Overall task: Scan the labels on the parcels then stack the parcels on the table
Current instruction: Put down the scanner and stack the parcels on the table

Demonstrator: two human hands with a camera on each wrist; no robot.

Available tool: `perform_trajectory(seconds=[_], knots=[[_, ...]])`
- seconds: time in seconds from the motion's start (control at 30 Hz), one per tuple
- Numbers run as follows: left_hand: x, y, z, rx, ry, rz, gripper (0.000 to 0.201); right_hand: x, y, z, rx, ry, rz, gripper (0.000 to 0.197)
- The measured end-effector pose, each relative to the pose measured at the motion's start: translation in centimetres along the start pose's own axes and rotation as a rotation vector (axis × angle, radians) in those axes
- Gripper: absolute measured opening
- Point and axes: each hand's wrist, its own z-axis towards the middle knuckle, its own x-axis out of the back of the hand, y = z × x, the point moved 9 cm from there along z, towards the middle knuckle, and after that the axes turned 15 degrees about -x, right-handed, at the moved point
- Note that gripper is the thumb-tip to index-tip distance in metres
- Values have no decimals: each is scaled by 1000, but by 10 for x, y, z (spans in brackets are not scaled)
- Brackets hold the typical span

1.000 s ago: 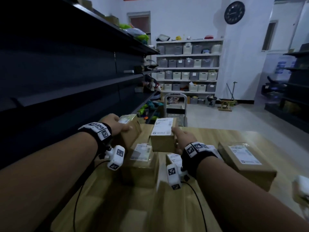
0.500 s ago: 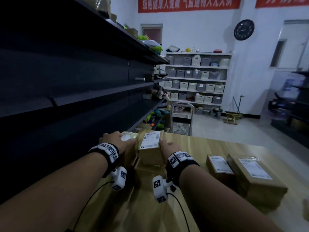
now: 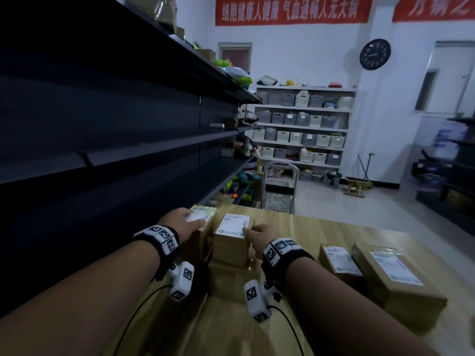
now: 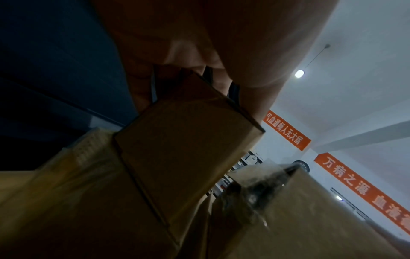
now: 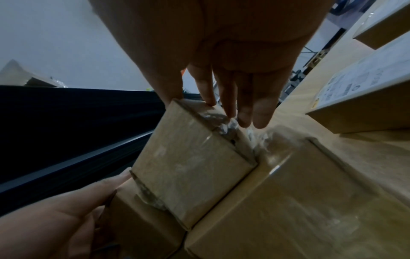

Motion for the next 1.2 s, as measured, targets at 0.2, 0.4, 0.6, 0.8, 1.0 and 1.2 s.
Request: perform_trajectory(seconds=[0.2, 0.4, 0.6, 0.8, 1.0, 1.2], knots=[[-7, -2, 2, 4, 5, -34, 77, -17, -11, 13, 13, -27, 48, 51], [-13, -2, 2, 6, -2, -122, 84, -15, 3, 9, -39, -96, 274, 61], [17, 22, -24, -81, 264, -230, 71, 33, 29, 0, -24, -39, 485, 39], [-1, 96, -82, -252, 389, -484, 15, 86, 89, -10, -42, 45, 742, 29], [-95, 150, -129, -200, 74, -683, 15, 131, 178, -19, -126, 231, 847, 34], [-214, 148, -151, -22, -178, -798, 24, 137, 254, -16, -284, 243, 998, 36]])
